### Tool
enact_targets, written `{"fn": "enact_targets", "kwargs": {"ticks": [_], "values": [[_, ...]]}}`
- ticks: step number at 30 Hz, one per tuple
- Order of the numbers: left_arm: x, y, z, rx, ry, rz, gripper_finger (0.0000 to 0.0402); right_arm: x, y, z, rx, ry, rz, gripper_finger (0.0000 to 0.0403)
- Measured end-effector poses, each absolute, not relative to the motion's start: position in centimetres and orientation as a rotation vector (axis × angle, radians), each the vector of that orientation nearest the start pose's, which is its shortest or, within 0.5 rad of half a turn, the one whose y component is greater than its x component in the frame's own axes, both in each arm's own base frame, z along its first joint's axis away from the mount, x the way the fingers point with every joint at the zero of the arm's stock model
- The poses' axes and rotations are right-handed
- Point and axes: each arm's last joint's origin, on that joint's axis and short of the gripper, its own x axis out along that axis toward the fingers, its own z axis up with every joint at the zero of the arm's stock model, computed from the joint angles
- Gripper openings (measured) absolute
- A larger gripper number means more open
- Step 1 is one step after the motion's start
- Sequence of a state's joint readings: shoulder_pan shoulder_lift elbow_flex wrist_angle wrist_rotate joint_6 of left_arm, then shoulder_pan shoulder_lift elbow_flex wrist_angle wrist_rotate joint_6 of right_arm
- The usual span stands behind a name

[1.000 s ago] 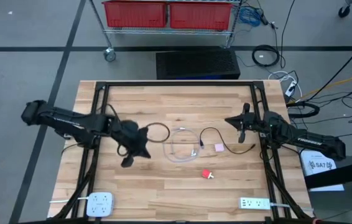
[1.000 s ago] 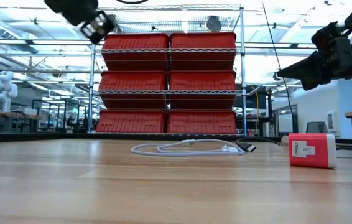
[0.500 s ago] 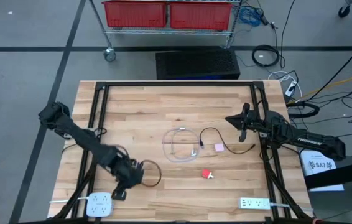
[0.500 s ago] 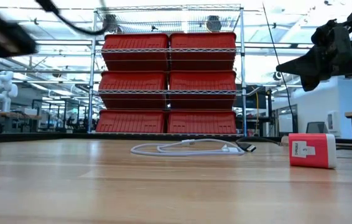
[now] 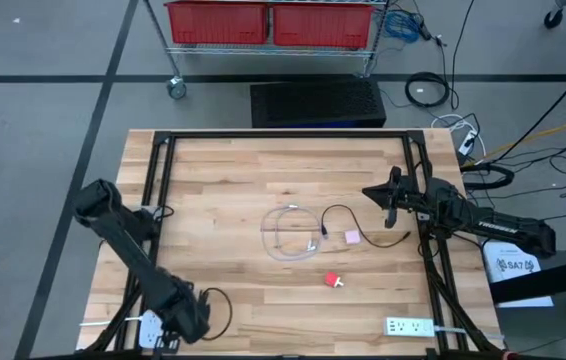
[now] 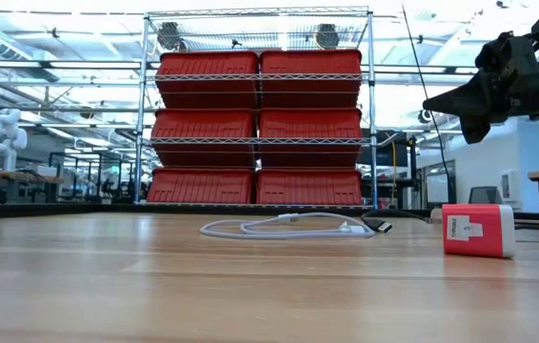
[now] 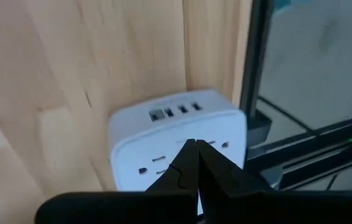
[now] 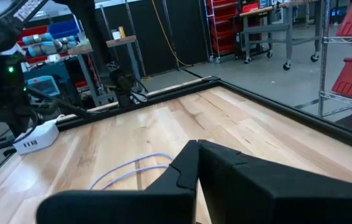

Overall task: Insert USB
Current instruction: Prepare the left white outlet extension

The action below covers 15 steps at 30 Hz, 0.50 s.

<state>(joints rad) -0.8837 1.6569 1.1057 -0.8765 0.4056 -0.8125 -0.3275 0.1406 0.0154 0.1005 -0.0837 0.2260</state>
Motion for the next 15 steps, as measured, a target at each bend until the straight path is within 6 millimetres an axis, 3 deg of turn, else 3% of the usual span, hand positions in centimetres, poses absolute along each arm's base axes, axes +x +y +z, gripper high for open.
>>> {"fn": "enact_targets", "kwargs": {"ticks": [9,15], "values": [[17.1,-25.5,16.1,-0.140,1.882,-0.332,0.0000,10.1,-3.2,16.7,0.230,0.001,-0.244,0.0000],[18.9,-24.3,15.4,-0.091,1.856,-0.369,0.0000,10.1,-3.2,16.7,0.239,-0.001,-0.244,0.0000]]}}
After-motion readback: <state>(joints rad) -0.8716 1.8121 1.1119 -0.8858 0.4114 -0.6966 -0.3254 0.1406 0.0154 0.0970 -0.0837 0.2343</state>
